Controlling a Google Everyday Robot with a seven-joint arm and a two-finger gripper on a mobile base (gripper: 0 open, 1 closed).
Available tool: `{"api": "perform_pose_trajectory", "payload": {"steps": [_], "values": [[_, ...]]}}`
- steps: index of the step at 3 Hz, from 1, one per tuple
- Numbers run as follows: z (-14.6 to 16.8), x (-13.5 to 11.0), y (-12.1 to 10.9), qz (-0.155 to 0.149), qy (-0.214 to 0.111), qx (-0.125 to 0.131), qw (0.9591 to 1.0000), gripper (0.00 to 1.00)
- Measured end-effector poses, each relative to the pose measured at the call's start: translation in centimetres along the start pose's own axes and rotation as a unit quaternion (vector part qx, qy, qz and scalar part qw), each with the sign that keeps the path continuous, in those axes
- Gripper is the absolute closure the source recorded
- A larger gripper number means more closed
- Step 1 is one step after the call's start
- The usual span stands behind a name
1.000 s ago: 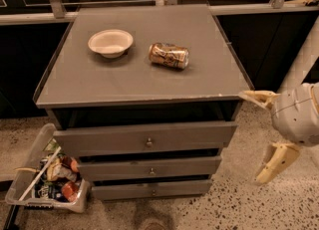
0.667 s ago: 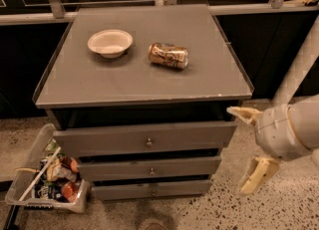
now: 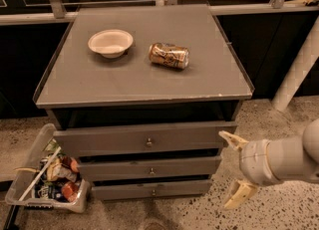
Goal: Open middle drawer
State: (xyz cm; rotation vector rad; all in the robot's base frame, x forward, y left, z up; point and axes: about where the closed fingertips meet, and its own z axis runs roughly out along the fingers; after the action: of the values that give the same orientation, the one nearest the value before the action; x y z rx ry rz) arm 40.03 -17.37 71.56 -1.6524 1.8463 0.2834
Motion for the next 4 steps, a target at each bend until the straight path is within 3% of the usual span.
{"api": "perform_pose_trajectory", "payload": {"steps": [1,3,4], "values": [[3.6,2.7,1.1,0.015,-0.007,0.002,0.9999,0.00],[4.9,3.5,0.9,0.017,-0.009,0.001,0.9998,0.00],[8.2,5.8,0.3,0.015,-0.003,0.007,0.9999,0.00]]}}
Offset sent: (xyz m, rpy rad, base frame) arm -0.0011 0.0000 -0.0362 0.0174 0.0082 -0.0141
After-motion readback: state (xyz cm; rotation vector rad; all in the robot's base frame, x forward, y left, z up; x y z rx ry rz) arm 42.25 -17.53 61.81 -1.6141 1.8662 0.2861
